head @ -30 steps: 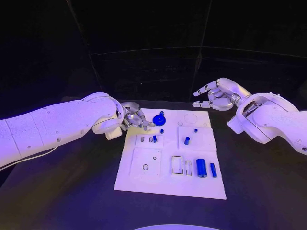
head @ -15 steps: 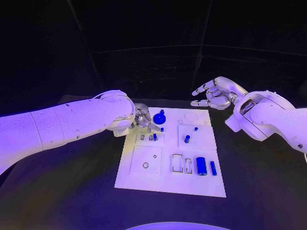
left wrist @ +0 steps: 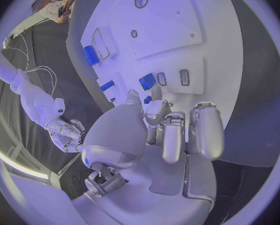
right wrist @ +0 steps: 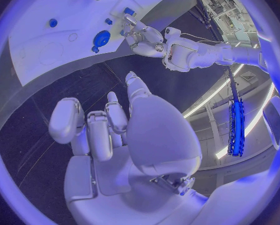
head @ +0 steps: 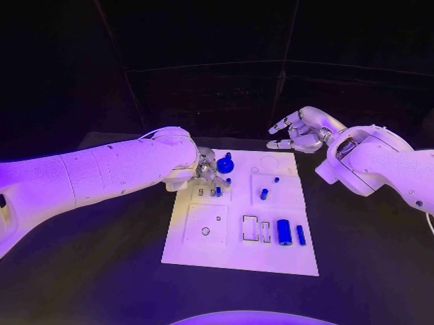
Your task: Assemble the parts on the task board
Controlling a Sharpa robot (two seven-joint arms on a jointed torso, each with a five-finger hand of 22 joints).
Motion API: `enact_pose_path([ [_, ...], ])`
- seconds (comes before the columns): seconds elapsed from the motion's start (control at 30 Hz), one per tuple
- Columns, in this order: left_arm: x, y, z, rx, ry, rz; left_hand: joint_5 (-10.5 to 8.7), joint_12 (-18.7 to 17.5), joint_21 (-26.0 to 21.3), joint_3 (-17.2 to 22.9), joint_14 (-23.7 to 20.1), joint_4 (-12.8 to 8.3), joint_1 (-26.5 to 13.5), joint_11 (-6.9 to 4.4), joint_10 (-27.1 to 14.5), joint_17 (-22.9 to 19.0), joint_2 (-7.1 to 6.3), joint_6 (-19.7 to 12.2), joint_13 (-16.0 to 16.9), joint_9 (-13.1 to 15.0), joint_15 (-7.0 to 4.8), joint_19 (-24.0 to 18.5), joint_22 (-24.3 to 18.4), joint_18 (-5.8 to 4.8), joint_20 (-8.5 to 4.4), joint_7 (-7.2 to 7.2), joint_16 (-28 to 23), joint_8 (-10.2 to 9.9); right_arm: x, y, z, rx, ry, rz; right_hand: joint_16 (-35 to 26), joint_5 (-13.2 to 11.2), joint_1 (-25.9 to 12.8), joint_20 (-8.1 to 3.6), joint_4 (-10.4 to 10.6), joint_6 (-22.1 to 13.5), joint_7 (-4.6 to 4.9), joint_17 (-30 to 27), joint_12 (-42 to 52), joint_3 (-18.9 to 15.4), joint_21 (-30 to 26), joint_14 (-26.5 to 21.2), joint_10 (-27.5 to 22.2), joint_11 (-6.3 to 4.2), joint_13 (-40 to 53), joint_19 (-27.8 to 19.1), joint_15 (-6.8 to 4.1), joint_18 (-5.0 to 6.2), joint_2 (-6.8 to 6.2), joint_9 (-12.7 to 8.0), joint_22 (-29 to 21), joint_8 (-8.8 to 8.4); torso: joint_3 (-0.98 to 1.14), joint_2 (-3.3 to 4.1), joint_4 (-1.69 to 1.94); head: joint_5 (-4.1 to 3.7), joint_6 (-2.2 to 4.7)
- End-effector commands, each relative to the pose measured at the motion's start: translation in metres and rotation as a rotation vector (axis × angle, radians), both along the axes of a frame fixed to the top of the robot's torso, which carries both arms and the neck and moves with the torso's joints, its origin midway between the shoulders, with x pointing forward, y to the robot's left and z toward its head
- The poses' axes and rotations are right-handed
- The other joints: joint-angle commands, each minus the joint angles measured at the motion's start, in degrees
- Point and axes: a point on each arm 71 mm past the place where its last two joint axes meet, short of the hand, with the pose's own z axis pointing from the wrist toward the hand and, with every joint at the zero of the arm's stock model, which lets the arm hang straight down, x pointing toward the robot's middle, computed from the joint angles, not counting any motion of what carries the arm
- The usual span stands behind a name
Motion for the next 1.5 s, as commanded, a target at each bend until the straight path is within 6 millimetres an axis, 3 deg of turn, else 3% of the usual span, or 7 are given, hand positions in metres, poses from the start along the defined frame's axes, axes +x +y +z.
enact_pose_path([
  [0.03,0.0002,0.0005,-0.0003,0.031,0.008,-0.012,-0.33,0.27,0.39,-0.43,5.94,-0.02,-0.60,-0.13,-0.06,15.07,0.10,-0.39,0.14,0.18,-0.25,0.82,0.24,-0.87,-0.10,0.02,0.17,0.33,0.0002,0.0014,0.0013,-0.023,-0.013,0.009,-0.22,0.13,-0.55,0.02,0.07,0.31,-0.16,5.77,-0.40,-0.30,-0.40,3.80,-0.38,-0.18,-0.15,-0.24,-0.53,0.62,-0.04,-0.05,-0.14,0.20,-0.02,0.01,0.08,-0.15,-0.11],
  [1.27,0.0003,-0.0088,-0.0039,0.063,0.039,-0.044,-0.44,0.63,1.13,-0.23,5.94,-1.16,2.00,-0.21,0.01,15.07,0.23,-0.87,0.65,1.99,-0.28,1.01,1.59,-1.07,-0.09,-0.08,0.17,1.05,0.0026,0.0069,-0.0002,-0.030,-0.007,0.020,-0.37,0.47,-0.66,-0.03,0.39,0.35,-0.22,5.59,-0.34,-0.62,-0.57,3.78,-0.30,-0.24,-0.13,-0.27,-0.58,0.65,0.22,-0.05,-0.35,0.44,-0.05,0.02,0.16,-0.27,-0.90],
  [1.5,0.0003,-0.0095,-0.0039,0.062,0.037,-0.044,-0.20,0.61,1.16,1.85,5.94,-2.91,5.51,-0.30,-0.01,15.07,1.68,-1.21,0.77,2.93,-0.36,0.90,1.73,-1.06,-0.14,-0.16,0.17,1.17,0.0029,0.0075,-0.0004,-0.031,-0.006,0.020,-0.39,0.56,-0.63,-0.04,0.42,0.38,-0.23,5.58,-0.27,-0.65,-0.60,3.78,-0.24,-0.26,-0.07,-0.27,-0.60,0.65,0.26,-0.05,-0.38,0.50,-0.06,0.01,0.18,-0.31,-1.00],
])
